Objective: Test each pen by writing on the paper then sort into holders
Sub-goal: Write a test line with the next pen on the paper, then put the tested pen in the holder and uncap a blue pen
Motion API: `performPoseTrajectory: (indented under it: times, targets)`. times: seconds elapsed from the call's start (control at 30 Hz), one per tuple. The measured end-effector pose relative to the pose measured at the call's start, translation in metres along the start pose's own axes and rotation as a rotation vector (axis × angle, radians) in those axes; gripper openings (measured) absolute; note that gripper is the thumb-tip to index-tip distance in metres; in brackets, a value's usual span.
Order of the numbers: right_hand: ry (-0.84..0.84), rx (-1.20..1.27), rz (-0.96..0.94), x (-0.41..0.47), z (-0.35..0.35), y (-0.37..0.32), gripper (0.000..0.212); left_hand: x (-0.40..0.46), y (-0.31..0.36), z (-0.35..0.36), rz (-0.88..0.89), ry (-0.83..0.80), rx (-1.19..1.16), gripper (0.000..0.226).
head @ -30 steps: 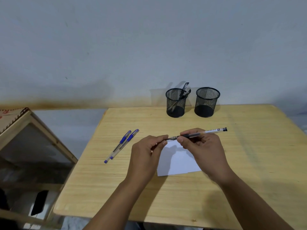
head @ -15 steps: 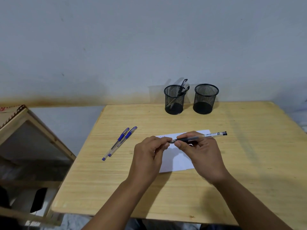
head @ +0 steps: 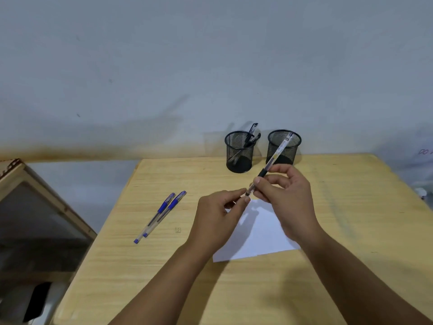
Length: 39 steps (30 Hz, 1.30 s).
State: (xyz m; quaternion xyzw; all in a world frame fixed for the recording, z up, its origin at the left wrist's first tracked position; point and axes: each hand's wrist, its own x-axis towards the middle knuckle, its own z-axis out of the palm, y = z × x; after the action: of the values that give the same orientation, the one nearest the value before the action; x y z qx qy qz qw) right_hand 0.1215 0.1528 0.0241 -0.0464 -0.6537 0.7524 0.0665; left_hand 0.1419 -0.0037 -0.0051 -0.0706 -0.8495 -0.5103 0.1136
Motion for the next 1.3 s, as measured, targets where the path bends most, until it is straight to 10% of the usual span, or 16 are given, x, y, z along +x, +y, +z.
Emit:
performPoseTrajectory:
  times: [0.43, 0.6, 0.97, 1.3]
  targets:
    - [-0.113, -1.08, -0.394, 0.134, -0.021, -0.055, 0.021, 0.136, -0.049, 0.024, -0.288, 0.094, 0.047, 0.08]
    - [-0.268, -1.372, -0.506, 0.165, 0.002, -0.056, 0.028, 0.156, -0.057, 0.037, -0.254, 0.124, 0.071, 0.068]
    - [-0.306, -1.699, -0.55, 0.178, 0.046, -0.029, 0.031, 0.156, -0.064, 0.039, -0.229, 0.142, 0.033, 0.066]
    - [-0.008, -1.374, -0.775, 0.137, 0.041, -0.018, 0.032, 0.137, -0.06, 0.017, -0.271, 0.096, 0.118, 0.063]
